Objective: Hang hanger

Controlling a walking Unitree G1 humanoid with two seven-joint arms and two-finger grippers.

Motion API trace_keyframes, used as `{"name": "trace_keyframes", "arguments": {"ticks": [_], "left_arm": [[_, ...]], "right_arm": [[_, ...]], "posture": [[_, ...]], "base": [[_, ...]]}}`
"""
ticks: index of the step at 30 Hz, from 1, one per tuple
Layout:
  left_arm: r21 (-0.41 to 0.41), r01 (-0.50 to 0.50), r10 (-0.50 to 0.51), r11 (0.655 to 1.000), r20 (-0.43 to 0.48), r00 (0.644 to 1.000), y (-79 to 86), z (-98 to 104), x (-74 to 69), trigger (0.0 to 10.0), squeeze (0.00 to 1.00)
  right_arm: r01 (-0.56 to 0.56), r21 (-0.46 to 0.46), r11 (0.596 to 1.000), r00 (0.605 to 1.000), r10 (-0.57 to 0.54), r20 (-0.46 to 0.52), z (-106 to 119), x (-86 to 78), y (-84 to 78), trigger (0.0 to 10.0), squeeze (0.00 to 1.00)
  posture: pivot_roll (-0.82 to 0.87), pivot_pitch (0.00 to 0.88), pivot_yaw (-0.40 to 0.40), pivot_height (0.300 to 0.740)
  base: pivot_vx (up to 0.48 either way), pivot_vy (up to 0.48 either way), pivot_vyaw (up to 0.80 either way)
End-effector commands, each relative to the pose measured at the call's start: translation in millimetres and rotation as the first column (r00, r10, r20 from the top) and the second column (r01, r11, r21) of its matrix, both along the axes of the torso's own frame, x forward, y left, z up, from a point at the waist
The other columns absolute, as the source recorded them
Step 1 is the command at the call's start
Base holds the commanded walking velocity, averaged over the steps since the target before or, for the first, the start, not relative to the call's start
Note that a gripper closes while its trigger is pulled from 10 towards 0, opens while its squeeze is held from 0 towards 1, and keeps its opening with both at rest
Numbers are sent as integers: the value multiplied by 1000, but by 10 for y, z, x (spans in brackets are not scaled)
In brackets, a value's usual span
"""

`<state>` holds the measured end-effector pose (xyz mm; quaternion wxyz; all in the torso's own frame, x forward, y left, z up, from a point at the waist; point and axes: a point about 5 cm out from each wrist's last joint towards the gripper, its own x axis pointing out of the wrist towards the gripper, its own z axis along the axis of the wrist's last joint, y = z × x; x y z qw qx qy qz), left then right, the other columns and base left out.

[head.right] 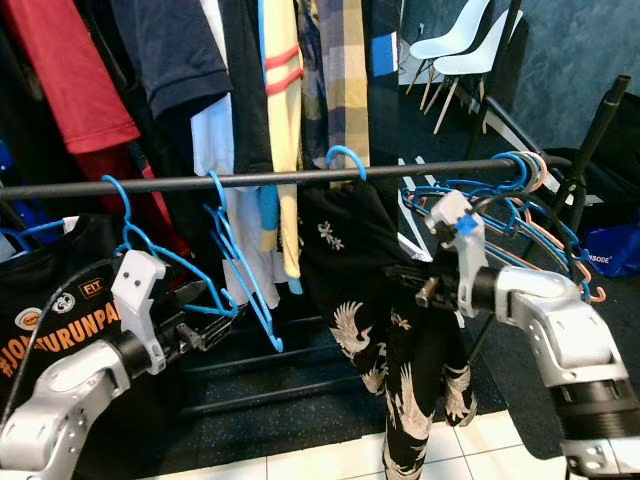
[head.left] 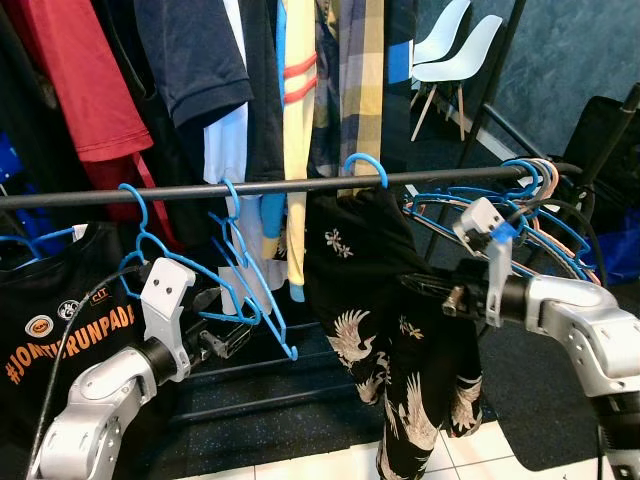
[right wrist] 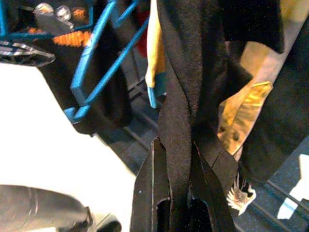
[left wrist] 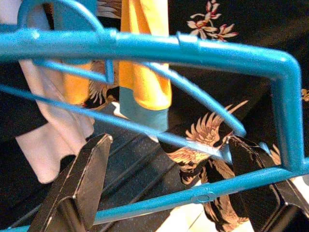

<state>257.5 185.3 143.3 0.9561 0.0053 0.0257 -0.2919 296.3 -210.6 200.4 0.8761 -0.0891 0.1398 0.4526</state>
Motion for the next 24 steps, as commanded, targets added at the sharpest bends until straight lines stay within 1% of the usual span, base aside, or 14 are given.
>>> {"name": "trace_keyframes", "arguments": {"ticks": [1,2,3,10,11,15,17,23,24], "left_arm": [[8,27,-27,1000,-54,998,8,-76,-56,10000,0],[8,27,-27,1000,-54,998,8,-76,-56,10000,0],[17,48,-47,999,-71,996,35,-89,-100,10000,0],[11,78,-76,997,-90,993,65,-95,-151,10000,0],[6,89,-88,996,-94,992,65,-93,-165,10000,0],[6,91,-90,996,-94,991,64,-92,-168,10000,0],[4,98,-98,995,-87,991,59,-73,-164,10000,0],[-8,108,-108,994,-67,992,39,-14,-143,10000,0],[-13,111,-112,994,-59,992,34,10,-135,10000,0]], "right_arm": [[-31,19,999,999,30,22,70,-35,13,0,0],[-31,19,999,999,30,22,70,-35,13,0,0],[-38,-7,999,999,38,10,56,-81,-20,0,0],[-30,-26,999,1000,30,2,49,-107,-56,0,0],[-28,-47,998,1000,28,-8,34,-124,-82,0,0],[-28,-60,998,1000,27,-15,24,-133,-96,0,0],[-16,-79,997,999,13,-33,-6,-163,-148,0,0],[-19,-80,997,999,15,-48,-41,-221,-169,0,0],[-35,-69,997,998,32,-51,-41,-247,-152,0,0]], "posture": [[-18,0,-21,740],[-18,0,-21,740],[-19,0,-20,740],[-18,0,-21,740],[-19,0,-23,740],[-19,0,-23,740],[-22,0,-25,740],[-30,0,-23,740],[-30,0,-23,740]], "base": [[-281,0,0],[-281,0,0],[-289,0,0],[-302,0,0],[-311,0,0],[-311,0,0],[-328,0,0],[-338,0,0],[-341,0,0]]}}
